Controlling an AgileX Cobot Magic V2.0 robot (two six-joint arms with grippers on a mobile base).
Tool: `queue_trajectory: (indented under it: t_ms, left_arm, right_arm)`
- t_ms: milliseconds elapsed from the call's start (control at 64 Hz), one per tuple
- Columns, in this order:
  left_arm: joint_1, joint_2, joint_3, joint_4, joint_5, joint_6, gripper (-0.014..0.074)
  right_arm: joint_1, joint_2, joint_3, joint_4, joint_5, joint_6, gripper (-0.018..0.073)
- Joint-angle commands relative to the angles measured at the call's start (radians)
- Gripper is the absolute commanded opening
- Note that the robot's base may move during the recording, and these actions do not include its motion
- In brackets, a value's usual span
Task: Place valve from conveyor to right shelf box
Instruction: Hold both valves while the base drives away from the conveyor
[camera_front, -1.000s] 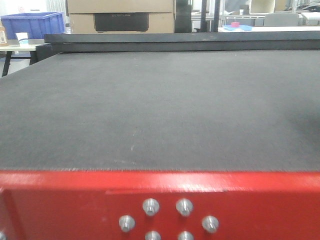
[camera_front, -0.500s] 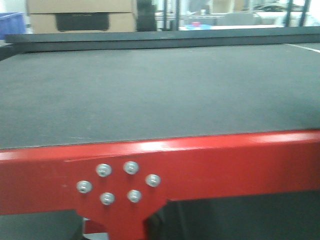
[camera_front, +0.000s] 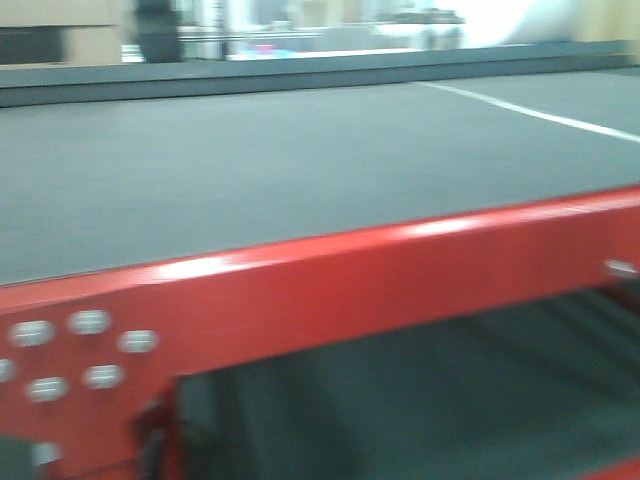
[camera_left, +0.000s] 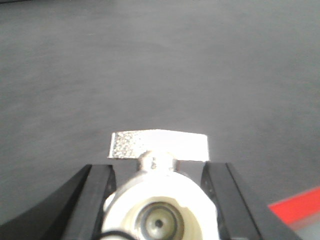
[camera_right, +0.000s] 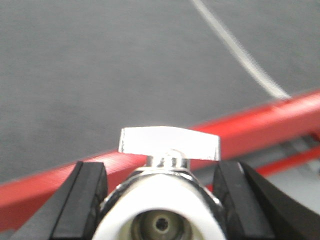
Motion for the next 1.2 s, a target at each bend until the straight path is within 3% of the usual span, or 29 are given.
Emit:
queue_trajectory:
  t_ms: [0,1188]
  left_arm:
    - [-0.003,-0.006,-0.006,-0.011,-0.05,0.001,-0.0111]
    - [-0.003,-0.006,-0.006,-0.011,-0.05,0.001,-0.0111]
  right_arm:
    - [-0.002,-0.016,-0.008,-0.009,-0.068,-0.004,-0.0162]
    - [-0.002,-0.016,-0.008,-0.009,-0.068,-0.004,-0.0162]
